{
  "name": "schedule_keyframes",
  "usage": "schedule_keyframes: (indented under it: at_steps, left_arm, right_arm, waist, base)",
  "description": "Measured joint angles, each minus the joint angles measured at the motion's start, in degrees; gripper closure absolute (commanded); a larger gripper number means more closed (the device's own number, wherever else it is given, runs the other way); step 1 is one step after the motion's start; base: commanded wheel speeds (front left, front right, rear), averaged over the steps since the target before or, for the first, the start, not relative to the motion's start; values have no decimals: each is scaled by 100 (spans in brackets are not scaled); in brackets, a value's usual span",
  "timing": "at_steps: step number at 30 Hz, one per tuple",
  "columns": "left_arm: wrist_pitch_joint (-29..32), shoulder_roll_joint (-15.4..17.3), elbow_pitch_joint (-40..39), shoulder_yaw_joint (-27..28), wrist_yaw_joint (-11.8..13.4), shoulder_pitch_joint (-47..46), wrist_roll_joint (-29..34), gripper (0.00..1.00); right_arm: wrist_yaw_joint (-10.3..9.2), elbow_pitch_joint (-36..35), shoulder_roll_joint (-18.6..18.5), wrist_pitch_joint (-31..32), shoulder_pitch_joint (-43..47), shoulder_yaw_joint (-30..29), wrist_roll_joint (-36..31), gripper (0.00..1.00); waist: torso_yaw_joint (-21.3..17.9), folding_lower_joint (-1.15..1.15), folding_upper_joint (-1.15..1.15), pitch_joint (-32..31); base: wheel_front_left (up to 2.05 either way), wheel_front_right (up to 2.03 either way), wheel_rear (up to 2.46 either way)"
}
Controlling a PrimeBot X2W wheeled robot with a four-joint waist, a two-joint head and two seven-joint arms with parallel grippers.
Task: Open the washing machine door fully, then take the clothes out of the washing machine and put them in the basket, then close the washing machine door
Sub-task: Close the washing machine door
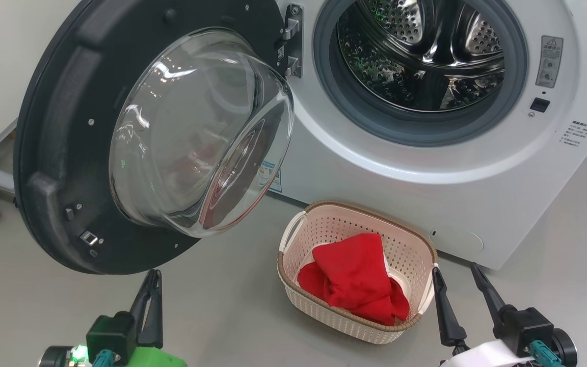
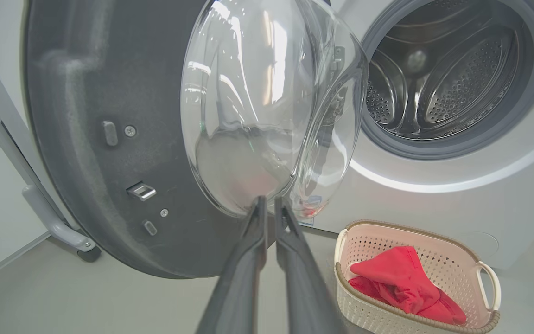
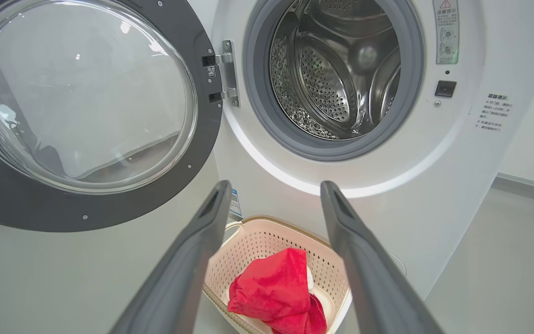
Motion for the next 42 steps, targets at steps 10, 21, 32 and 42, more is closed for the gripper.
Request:
schedule_keyframes:
  at_steps: [10, 21, 32, 42]
  left_arm:
    - [-56, -46, -188, -26, -4, 4, -327, 100]
    - [-257, -81, -839, 261, -465, -18, -2738, 100]
    - [-356, -97, -1515, 751, -736, -481, -4936, 100]
    - [-294, 145, -1581, 2120, -750, -1187, -5372, 100]
  right_arm:
    - [0, 3, 0, 0, -2, 19, 0, 0]
    - [0, 9, 0, 0, -9, 30, 0, 0]
    - [-3, -21, -1, 0, -27, 19, -1, 0]
    - [-1, -101, -91, 0, -151, 15, -68, 0]
  waist:
    - [3, 0, 0, 6]
    - [18, 0, 0, 31]
    - [30, 0, 0, 162]
    - [43, 0, 0, 387]
  base:
    - [0, 0, 0]
    - [0, 0, 0]
    - [0, 0, 0]
    - [0, 0, 0]
